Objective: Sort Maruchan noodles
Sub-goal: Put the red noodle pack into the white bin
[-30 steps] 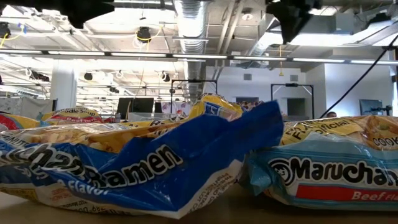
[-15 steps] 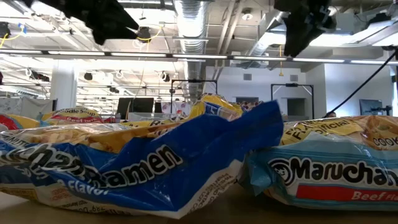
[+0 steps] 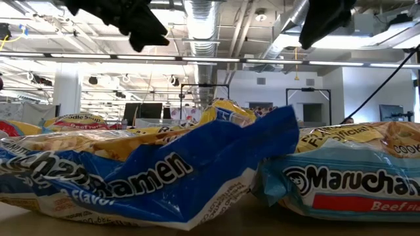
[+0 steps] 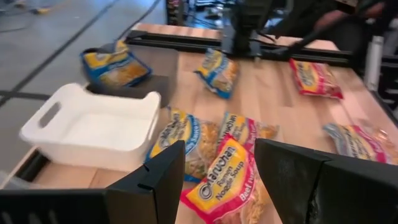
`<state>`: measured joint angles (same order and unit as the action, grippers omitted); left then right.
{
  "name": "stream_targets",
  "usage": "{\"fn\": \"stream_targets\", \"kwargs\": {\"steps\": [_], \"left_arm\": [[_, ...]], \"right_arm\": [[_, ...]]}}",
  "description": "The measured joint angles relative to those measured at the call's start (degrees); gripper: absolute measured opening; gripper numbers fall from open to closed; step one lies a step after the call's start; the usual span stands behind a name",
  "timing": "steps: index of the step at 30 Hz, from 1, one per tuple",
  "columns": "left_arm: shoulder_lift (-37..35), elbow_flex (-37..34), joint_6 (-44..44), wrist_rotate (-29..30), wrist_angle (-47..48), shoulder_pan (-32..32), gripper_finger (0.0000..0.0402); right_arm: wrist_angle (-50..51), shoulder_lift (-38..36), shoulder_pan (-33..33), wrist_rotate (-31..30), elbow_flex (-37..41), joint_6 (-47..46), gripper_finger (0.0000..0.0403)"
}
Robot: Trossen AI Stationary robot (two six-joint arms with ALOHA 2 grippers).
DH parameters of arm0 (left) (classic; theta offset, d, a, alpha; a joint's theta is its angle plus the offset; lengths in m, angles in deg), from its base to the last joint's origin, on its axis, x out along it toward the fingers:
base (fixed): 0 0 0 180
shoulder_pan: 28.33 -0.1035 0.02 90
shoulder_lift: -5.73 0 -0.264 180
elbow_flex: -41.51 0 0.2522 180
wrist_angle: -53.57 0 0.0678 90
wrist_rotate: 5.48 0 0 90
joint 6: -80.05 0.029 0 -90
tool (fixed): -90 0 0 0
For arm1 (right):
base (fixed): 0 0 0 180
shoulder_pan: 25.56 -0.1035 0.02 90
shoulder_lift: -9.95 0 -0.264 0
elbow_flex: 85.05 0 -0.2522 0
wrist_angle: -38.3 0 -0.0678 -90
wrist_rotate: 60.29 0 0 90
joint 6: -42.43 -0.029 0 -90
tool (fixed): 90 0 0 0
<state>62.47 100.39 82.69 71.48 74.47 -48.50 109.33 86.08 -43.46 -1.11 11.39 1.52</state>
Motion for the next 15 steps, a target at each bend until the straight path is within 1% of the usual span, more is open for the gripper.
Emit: {"fn": "stream_targets", "kwargs": {"steps": [3, 6, 8, 15], "left_arm": [[2.9, 1.6, 2.1, -4.1, 0.1, -1.5, 0.0182], [6.3, 2.8, 4.3, -6.4, 0.1, -2.4, 0.0182], [8.8, 3.6, 5.5, -7.5, 0.7, -2.8, 0.0182], [17.3, 6.0, 7.3, -9.8, 1.5, -2.8, 0.0182]], "right_arm": [[-1.0, 0.0, -0.8, 1.5, 0.0, 2.7, 0.0163], [-1.1, 0.0, -1.0, 3.0, 0.0, 4.9, 0.0163], [-1.1, 0.0, -1.1, 4.0, 0.0, 6.0, 0.0163], [-1.0, 0.0, -1.0, 4.1, 0.0, 6.9, 0.0163]]}}
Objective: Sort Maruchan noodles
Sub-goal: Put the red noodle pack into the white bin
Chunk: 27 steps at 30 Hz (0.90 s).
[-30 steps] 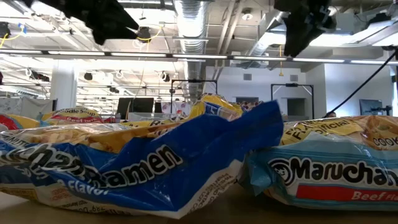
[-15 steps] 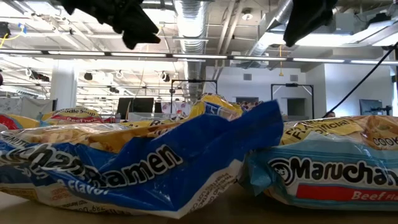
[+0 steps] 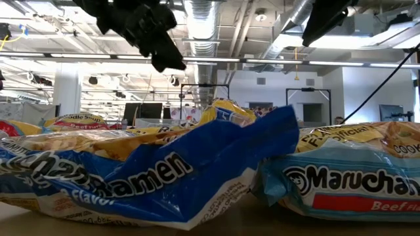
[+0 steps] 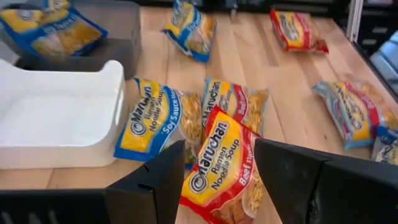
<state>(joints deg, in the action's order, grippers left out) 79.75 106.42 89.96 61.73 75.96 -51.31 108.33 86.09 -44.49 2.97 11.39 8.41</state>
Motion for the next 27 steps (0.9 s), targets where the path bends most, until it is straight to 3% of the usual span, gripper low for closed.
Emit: {"fn": "stream_targets", "kwargs": {"steps": [27], "left_arm": [[20.4, 8.4, 3.9, -3.9, -0.4, 1.8, 0.0182]], "right_arm": [[0.3, 0.0, 0.0, 0.0, -0.1, 0.0, 0.0163]]}}
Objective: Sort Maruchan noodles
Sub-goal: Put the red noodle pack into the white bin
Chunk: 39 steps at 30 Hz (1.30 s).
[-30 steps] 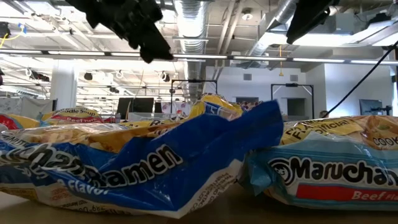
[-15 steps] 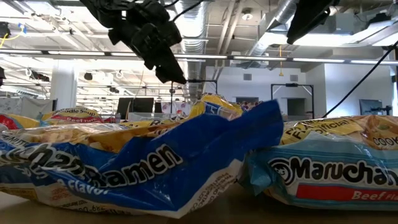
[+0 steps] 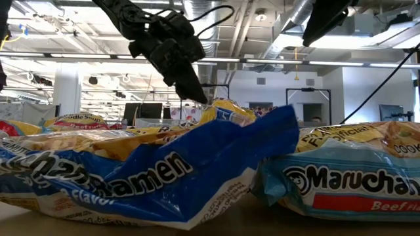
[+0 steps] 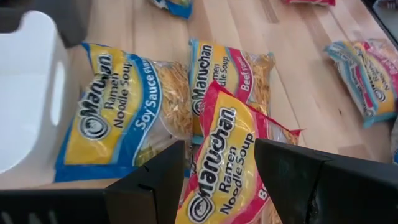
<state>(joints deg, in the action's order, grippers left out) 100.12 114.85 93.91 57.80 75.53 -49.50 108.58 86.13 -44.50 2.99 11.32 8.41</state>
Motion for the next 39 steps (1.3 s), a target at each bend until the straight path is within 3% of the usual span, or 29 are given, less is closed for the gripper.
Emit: {"fn": "stream_targets", "kwargs": {"steps": [13, 27, 39], "left_arm": [[3.2, 0.1, -0.1, 0.9, 0.5, 1.8, 0.0182], [7.1, 0.0, -2.2, 6.8, 1.8, 3.9, 0.0182], [9.5, -0.1, -3.9, 6.8, 3.2, 6.4, 0.0182]], "right_arm": [[0.0, 0.0, 0.0, 0.0, 0.0, 0.0, 0.0163], [-0.1, 0.0, 0.0, 0.0, 0.0, -0.4, 0.0163], [-0.1, 0.0, 0.3, 0.0, 0.0, -0.5, 0.0163]]}}
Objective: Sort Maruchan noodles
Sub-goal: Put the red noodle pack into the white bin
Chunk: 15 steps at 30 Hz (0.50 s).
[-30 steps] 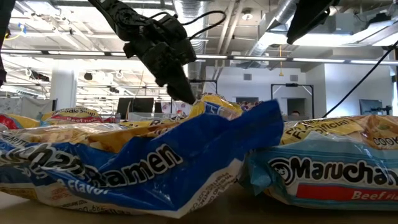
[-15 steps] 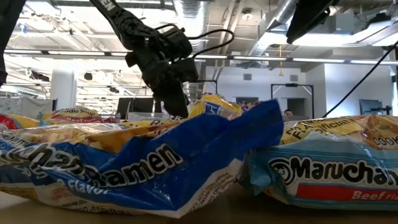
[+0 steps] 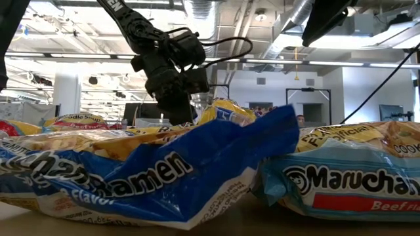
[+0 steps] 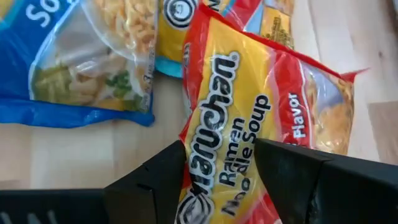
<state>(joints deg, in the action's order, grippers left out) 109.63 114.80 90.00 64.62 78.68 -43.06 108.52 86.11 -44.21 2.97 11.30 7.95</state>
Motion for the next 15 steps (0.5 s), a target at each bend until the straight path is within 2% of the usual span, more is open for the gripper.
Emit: {"fn": "stream_targets", "kwargs": {"steps": [6, 15], "left_arm": [[1.3, 0.1, -1.7, 1.9, 0.8, 0.1, 0.0156], [1.2, 0.0, -1.4, -0.1, 1.8, 0.1, 0.0040]], "right_arm": [[0.0, 0.0, 0.0, 0.0, 0.0, 0.0, 0.0163], [0.0, 0.0, 0.0, -0.1, 0.0, -0.1, 0.0163]]}}
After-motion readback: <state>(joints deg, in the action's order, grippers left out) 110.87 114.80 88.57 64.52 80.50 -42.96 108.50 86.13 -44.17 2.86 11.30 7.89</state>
